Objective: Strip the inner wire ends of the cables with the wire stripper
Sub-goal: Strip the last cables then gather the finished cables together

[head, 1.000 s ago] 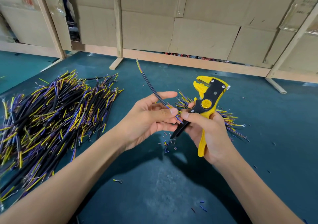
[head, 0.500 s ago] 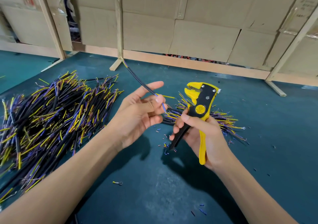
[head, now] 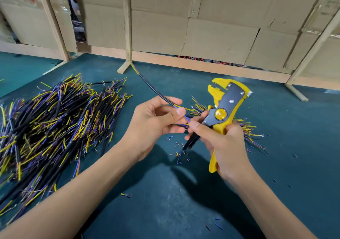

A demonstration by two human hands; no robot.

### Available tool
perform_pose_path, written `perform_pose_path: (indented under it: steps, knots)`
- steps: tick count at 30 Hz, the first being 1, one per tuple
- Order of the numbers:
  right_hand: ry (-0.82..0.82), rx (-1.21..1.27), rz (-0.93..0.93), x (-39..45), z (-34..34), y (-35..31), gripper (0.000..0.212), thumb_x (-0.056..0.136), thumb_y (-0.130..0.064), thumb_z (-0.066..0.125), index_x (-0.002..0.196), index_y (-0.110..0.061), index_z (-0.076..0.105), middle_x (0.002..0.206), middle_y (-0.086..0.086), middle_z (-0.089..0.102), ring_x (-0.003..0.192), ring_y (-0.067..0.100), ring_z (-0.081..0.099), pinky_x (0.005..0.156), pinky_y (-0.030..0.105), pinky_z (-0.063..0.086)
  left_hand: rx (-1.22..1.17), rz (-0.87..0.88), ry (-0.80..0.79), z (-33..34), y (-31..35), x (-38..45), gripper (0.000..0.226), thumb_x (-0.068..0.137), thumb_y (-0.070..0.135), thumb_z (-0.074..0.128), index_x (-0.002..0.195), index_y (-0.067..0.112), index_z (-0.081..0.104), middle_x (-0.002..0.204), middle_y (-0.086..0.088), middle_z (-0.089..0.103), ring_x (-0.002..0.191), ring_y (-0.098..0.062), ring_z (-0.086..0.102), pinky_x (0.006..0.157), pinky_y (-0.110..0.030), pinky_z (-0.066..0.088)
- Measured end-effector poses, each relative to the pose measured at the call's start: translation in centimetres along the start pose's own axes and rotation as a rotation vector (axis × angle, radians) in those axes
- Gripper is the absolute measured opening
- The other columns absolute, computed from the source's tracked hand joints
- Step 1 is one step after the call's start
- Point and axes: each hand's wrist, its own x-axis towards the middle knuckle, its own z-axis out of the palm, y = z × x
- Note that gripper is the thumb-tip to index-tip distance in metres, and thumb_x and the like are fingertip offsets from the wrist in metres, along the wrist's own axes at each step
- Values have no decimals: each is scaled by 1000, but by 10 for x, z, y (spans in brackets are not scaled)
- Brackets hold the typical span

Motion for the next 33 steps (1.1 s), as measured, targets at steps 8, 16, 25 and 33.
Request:
perform_pose_path:
  steps: [8, 16, 25, 33]
  knots:
    - [25, 163, 126, 2, -1, -1, 25, 77, 2, 73, 98, -3, 61, 77, 15, 64, 70, 29, 64, 66, 44, 58, 26, -227, -141, -7, 11, 3, 42, 84, 8, 72, 125, 5, 66, 81, -4, 67, 70, -14, 65, 61, -25, 52]
    - [96, -19, 80, 6, -5, -1, 20, 80, 5, 72, 93, -5, 60, 72, 10, 65, 69, 25, 63, 67, 45, 61, 808, 185, 188, -3, -6, -4, 63, 78, 11, 75, 116, 35, 31, 80, 3, 50, 55, -11, 58, 57, -22, 47]
    - [102, -128, 64, 5, -4, -1, 20, 85, 10, 69, 91, -7, 61, 71, 10, 68, 62, 26, 64, 64, 47, 62, 1165, 540, -141, -7, -6, -6, 17, 81, 2, 73, 93, 13, 70, 104, 1, 64, 107, -21, 56, 99, -29, 41]
    - [104, -120, 84, 6, -6, -7, 17, 86, 6, 73, 92, -8, 67, 74, 4, 70, 65, 23, 69, 58, 23, 55, 719, 274, -276, -7, -8, -7, 23, 90, 11, 74, 107, 13, 60, 89, -3, 69, 78, -28, 65, 73, -38, 52]
